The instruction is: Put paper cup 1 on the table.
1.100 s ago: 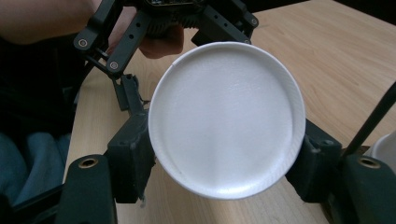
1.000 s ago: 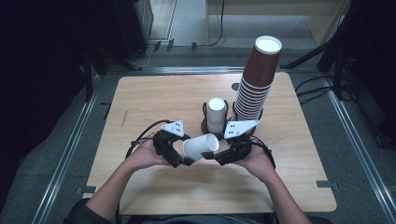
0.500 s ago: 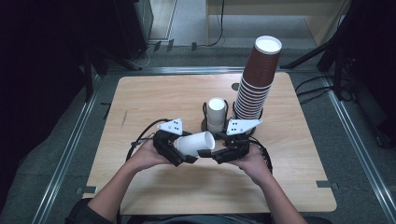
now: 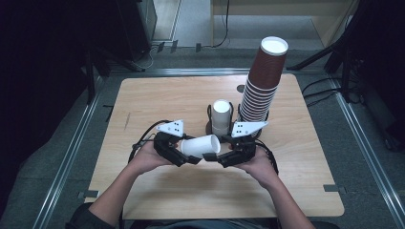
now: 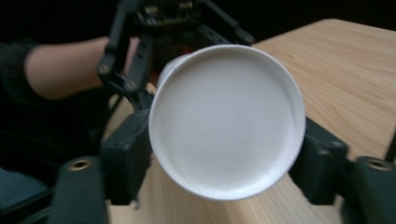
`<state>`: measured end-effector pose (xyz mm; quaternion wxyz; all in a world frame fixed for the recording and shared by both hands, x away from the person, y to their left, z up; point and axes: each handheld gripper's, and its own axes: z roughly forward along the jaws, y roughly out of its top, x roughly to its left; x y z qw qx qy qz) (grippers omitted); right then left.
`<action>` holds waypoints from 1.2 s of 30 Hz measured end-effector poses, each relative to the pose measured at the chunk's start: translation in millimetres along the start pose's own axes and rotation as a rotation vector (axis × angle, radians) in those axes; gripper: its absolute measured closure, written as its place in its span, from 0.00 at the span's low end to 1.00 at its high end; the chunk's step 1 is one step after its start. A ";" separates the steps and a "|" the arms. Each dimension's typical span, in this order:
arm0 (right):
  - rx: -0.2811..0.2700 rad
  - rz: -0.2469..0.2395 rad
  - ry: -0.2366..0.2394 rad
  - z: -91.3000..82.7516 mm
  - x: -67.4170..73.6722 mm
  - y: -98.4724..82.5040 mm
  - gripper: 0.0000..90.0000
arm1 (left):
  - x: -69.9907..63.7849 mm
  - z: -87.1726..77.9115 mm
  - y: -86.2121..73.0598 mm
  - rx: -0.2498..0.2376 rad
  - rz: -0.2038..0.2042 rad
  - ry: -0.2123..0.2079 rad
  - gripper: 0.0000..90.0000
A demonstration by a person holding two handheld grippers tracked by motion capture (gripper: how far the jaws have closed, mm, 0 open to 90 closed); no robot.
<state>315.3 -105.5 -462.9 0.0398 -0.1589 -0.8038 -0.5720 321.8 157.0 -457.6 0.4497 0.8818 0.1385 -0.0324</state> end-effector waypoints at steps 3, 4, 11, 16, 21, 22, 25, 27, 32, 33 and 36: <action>0.039 -0.023 -0.034 -0.7 1.3 1.5 0.22 | 3.5 -2.8 -2.1 0.027 -0.012 -0.014 0.27; 0.051 -0.031 -0.038 -1.1 1.1 1.7 0.22 | 4.2 -4.0 -2.1 0.039 -0.015 -0.009 0.27; 0.173 -0.118 -0.111 0.5 3.8 -0.9 0.22 | 7.2 -9.6 -0.4 0.080 -0.026 0.041 0.28; 0.255 -0.173 -0.147 5.1 4.4 -5.4 0.22 | 8.3 -4.7 -0.4 0.171 -0.033 0.056 0.28; 0.285 -0.201 -0.151 8.4 5.7 -7.0 0.22 | 8.9 3.6 -0.2 0.257 -0.024 0.057 0.28; 0.289 -0.209 -0.153 8.9 5.7 -7.1 0.22 | 8.8 5.1 -0.3 0.268 -0.022 0.060 0.28; 0.295 -0.222 -0.155 10.1 6.3 -7.2 0.22 | 8.7 9.2 -0.5 0.298 -0.020 0.058 0.28; 0.297 -0.229 -0.155 10.7 6.5 -7.1 0.22 | 8.5 11.9 -0.9 0.313 -0.018 0.050 0.28; 0.313 -0.251 -0.147 14.8 8.3 -7.3 0.23 | 7.1 20.2 -2.2 0.347 -0.015 0.036 0.28; 0.318 -0.260 -0.142 16.4 8.4 -7.7 0.24 | 6.4 22.1 -2.4 0.351 -0.015 0.030 0.28; 0.347 -0.286 -0.134 22.3 10.0 -9.5 0.25 | 4.2 27.0 -2.1 0.371 -0.004 0.023 0.28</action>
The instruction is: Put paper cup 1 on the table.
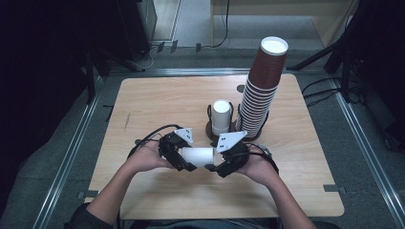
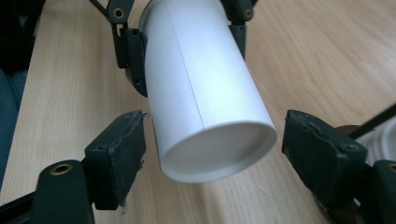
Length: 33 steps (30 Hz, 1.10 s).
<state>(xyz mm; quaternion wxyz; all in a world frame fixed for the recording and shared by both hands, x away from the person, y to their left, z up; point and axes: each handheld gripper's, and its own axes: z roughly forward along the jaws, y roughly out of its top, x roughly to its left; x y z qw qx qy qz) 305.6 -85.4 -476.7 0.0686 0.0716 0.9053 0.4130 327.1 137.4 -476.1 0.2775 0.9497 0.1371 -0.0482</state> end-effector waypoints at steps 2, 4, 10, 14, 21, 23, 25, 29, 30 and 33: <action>0.017 -0.027 0.014 4.3 2.3 0.7 0.26 | -1.1 2.1 1.3 0.007 0.008 -0.006 0.28; 0.040 -0.045 0.019 7.7 4.6 1.2 0.28 | -2.1 3.5 2.2 0.014 0.015 -0.013 0.28; 0.070 -0.067 0.032 10.9 7.3 0.8 0.36 | -3.9 5.6 3.0 0.025 0.039 -0.022 0.27; 0.080 -0.089 0.061 10.1 8.1 0.8 0.39 | -6.7 4.7 2.2 0.034 0.061 -0.019 0.26; 0.057 -0.085 0.066 4.8 5.4 0.7 0.39 | -7.4 1.6 1.5 -0.018 0.041 -0.012 0.11; 0.049 -0.075 0.060 1.7 4.1 0.1 0.39 | -6.0 -1.5 0.7 -0.036 0.036 0.002 0.08; 0.038 -0.069 0.055 -0.6 2.8 -0.3 0.39 | -4.3 -4.4 -0.2 -0.052 0.026 0.004 0.07; 0.015 -0.052 0.044 -5.9 -0.2 -1.7 0.38 | -2.0 -9.9 -2.8 -0.083 0.019 0.006 0.07; 0.006 -0.046 0.041 -7.5 -1.1 -1.9 0.38 | -1.6 -11.1 -3.3 -0.090 0.015 0.007 0.07; -0.008 -0.025 0.033 -11.6 -2.7 -2.9 0.38 | -0.7 -14.2 -4.5 -0.117 0.002 0.010 0.07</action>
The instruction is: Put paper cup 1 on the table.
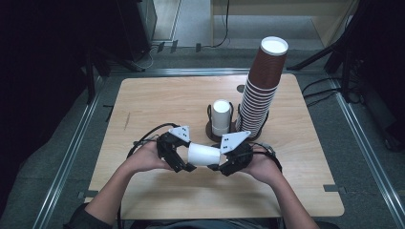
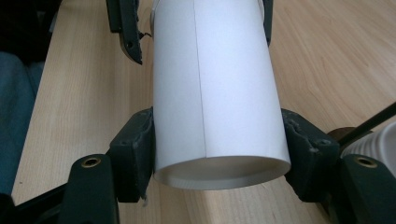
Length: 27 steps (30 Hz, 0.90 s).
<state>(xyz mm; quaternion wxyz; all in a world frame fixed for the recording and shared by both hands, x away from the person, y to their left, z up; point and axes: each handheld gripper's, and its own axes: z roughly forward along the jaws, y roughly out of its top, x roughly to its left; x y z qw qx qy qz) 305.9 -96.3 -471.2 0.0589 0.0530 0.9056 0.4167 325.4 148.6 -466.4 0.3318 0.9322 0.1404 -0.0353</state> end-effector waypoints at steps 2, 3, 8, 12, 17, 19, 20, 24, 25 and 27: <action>-0.015 0.009 -0.002 -2.6 -1.3 -0.8 0.38 | 0.4 -1.1 -0.2 -0.011 -0.002 0.001 0.07; -0.018 0.011 -0.003 -3.5 -1.6 -1.0 0.38 | 0.6 -2.9 -0.2 -0.017 -0.004 0.006 0.07; -0.073 0.044 0.000 -9.1 -4.2 -2.4 0.38 | 1.7 -7.3 -0.8 -0.082 -0.032 -0.004 0.07; -0.122 0.057 0.009 -12.4 -6.4 -2.5 0.38 | 1.8 -10.6 -0.5 -0.124 -0.043 -0.014 0.07; -0.157 0.085 0.032 -12.4 -7.2 -3.4 0.38 | 0.9 -12.0 0.8 -0.170 -0.049 -0.032 0.07; -0.172 0.093 0.044 -10.8 -7.0 -3.2 0.38 | -0.2 -12.4 2.7 -0.197 -0.053 -0.045 0.07; -0.178 0.092 0.047 -9.8 -6.9 -2.8 0.38 | -0.3 -12.2 3.3 -0.210 -0.055 -0.059 0.07; -0.205 0.105 0.072 -5.8 -6.7 -1.3 0.38 | -2.4 -12.0 5.0 -0.226 -0.046 -0.070 0.08; -0.203 0.109 0.077 -4.8 -6.2 -1.0 0.38 | -2.2 -12.5 4.8 -0.233 -0.047 -0.075 0.09; -0.209 0.107 0.088 -2.8 -6.0 -0.6 0.38 | -1.6 -13.5 4.4 -0.247 -0.047 -0.083 0.15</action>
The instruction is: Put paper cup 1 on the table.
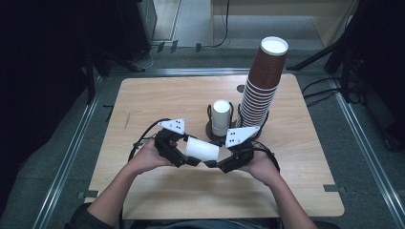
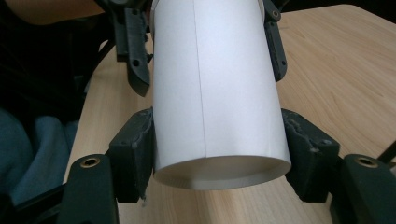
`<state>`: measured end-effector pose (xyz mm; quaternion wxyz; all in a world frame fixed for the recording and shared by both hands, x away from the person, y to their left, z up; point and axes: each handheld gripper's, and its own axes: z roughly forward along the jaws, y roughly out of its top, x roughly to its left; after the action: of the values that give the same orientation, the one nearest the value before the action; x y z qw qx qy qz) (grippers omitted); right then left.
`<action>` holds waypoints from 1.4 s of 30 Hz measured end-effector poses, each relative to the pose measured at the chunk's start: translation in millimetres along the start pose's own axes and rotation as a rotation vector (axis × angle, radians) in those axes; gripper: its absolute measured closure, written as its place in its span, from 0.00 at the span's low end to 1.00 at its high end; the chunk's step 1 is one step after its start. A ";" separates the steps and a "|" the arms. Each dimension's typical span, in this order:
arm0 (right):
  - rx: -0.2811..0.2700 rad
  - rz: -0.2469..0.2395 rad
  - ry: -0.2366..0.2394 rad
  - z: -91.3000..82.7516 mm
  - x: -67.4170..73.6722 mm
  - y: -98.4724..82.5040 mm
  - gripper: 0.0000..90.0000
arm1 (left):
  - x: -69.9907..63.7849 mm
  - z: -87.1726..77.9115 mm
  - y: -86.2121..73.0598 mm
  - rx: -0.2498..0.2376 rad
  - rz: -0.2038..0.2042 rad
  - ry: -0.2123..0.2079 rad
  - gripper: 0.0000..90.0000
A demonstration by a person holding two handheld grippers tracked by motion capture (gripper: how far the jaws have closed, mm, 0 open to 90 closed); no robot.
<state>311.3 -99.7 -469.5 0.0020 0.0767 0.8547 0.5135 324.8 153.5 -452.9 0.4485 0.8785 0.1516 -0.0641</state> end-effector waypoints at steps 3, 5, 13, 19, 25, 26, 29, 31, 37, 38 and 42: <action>-0.001 0.006 0.007 1.9 0.2 0.1 0.38 | 0.2 -1.6 -0.4 -0.006 -0.001 -0.010 0.18; 0.002 0.009 0.010 2.0 0.0 0.1 0.38 | 0.7 -3.1 -0.6 -0.010 0.007 -0.016 0.21; 0.013 0.029 0.017 1.8 -0.5 -0.5 0.36 | 1.7 -5.6 -0.2 -0.006 0.005 -0.048 0.28; 0.043 0.058 -0.007 1.7 -0.5 0.8 0.28 | 3.4 -7.0 -1.0 0.029 0.000 -0.024 0.29; 0.090 0.070 -0.052 0.3 -2.3 -1.6 0.25 | 6.8 -11.9 -1.9 0.061 -0.006 0.023 0.29; 0.097 0.067 -0.056 0.9 -2.4 -2.1 0.25 | 7.1 -11.9 -1.8 0.067 -0.013 0.033 0.29; 0.122 0.067 -0.062 3.1 -1.8 -3.3 0.25 | 9.4 -11.4 -1.6 0.104 -0.019 0.041 0.29; 0.135 0.063 -0.074 4.9 -2.3 -4.6 0.25 | 10.5 -10.5 -2.1 0.116 -0.030 0.032 0.29; 0.155 0.065 -0.083 6.1 -2.0 -6.7 0.25 | 11.2 -5.4 -1.1 0.177 -0.025 0.066 0.29; 0.154 0.057 -0.087 6.5 -2.5 -7.0 0.25 | 10.7 -4.1 -0.5 0.193 -0.020 0.077 0.29; 0.173 0.063 -0.092 8.3 -2.1 -8.8 0.25 | 9.7 2.7 1.2 0.265 -0.001 0.102 0.29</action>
<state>313.0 -96.8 -481.3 0.0186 0.1272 0.8920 0.4333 334.4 152.7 -456.0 0.3202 0.9321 0.1647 -0.0388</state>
